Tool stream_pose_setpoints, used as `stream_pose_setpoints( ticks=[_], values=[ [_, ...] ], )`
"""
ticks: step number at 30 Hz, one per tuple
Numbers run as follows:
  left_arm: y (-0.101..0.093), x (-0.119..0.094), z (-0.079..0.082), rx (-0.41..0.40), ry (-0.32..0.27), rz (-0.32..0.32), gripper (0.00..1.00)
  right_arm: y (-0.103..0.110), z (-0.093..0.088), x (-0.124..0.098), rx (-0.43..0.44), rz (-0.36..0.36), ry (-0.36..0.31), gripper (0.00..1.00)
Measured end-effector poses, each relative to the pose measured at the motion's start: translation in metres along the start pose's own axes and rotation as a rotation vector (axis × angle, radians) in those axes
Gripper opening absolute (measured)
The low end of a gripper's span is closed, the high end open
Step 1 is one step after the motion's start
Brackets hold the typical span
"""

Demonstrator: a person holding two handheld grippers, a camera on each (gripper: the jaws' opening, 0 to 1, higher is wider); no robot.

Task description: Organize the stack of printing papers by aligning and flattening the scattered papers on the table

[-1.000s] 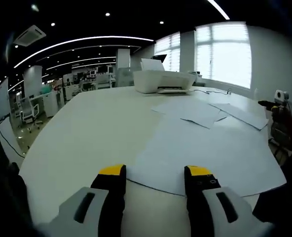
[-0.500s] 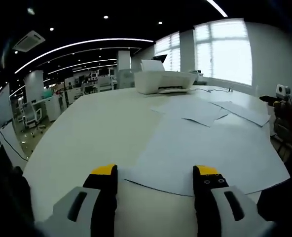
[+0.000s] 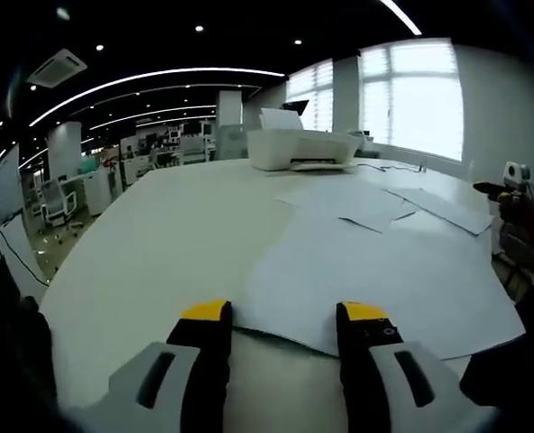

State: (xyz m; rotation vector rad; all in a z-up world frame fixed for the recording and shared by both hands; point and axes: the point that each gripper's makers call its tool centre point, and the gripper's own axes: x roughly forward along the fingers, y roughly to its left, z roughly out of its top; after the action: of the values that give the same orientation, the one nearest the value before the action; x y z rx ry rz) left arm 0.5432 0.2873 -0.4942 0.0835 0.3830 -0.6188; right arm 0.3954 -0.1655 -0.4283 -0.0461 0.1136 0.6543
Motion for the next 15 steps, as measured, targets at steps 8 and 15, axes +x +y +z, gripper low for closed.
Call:
stream_pose_setpoints(
  ticks=[8, 15],
  values=[
    [-0.0026, 0.0012, 0.0011, -0.004, -0.004, -0.019, 0.39, -0.0001, -0.0024, -0.0016, 0.005, -0.001, 0.0, 0.57],
    [-0.0059, 0.0029, 0.0018, -0.023, 0.001, -0.022, 0.31, -0.0028, -0.0022, -0.0056, 0.006, -0.01, -0.003, 0.56]
  ],
)
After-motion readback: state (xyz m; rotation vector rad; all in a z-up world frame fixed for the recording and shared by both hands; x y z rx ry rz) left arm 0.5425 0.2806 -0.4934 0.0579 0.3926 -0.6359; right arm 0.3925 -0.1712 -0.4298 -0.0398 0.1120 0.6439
